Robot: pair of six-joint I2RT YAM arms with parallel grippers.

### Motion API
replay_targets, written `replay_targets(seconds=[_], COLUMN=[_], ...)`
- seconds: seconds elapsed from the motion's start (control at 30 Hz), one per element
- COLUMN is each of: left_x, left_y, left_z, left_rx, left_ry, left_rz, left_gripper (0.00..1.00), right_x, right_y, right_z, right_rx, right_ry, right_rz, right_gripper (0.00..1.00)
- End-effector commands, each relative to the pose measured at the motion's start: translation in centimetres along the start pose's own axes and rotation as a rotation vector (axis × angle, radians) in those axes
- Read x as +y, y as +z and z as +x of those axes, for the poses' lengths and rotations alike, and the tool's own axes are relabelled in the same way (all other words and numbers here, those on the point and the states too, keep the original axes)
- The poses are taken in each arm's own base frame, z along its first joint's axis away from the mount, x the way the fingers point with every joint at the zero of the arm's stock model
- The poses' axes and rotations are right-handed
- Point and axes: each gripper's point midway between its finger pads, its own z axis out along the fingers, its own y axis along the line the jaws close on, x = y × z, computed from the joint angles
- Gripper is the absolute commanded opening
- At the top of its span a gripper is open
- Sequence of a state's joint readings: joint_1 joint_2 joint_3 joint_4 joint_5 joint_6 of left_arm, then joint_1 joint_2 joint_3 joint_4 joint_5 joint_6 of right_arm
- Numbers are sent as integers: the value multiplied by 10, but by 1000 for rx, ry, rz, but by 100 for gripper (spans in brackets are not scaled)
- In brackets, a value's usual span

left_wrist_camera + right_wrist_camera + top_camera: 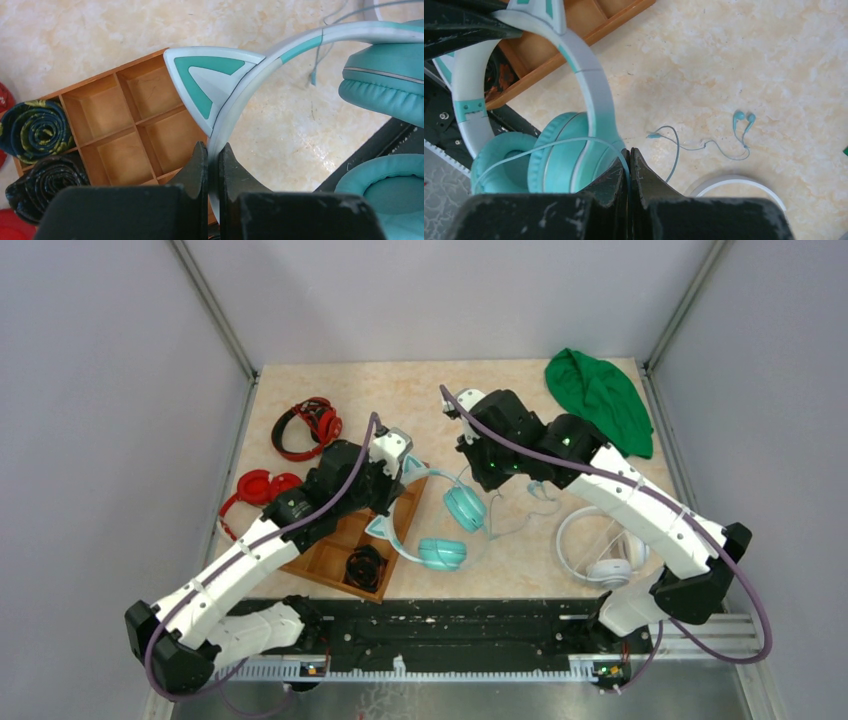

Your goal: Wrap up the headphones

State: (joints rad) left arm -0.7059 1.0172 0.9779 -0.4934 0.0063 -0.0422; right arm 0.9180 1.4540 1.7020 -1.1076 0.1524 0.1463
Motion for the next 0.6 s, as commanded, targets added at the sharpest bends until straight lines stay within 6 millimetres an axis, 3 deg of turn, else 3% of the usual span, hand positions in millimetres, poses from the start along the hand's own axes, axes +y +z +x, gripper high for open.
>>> replay_targets(seconds=[0.0,0.23,0.43,0.57], left_x=[-20,-37,-40,-42], left_y=[-9,-13,-19,-25], left_z=[-21,-8,-10,-15], left_rx=[-98,-60,-74,-96], left_ry=[77,106,118,116], left_rz=[123,229,246,259], left_gripper=[0,0,0,0], right_x=[-9,-25,-46,-49], right_y=[5,10,19,21], right_z=[-7,-16,-5,4], right_rx=[-30,-78,-66,-64], right_ry=[4,72,153,173], right_rz=[13,44,98,104], right_gripper=[0,0,0,0])
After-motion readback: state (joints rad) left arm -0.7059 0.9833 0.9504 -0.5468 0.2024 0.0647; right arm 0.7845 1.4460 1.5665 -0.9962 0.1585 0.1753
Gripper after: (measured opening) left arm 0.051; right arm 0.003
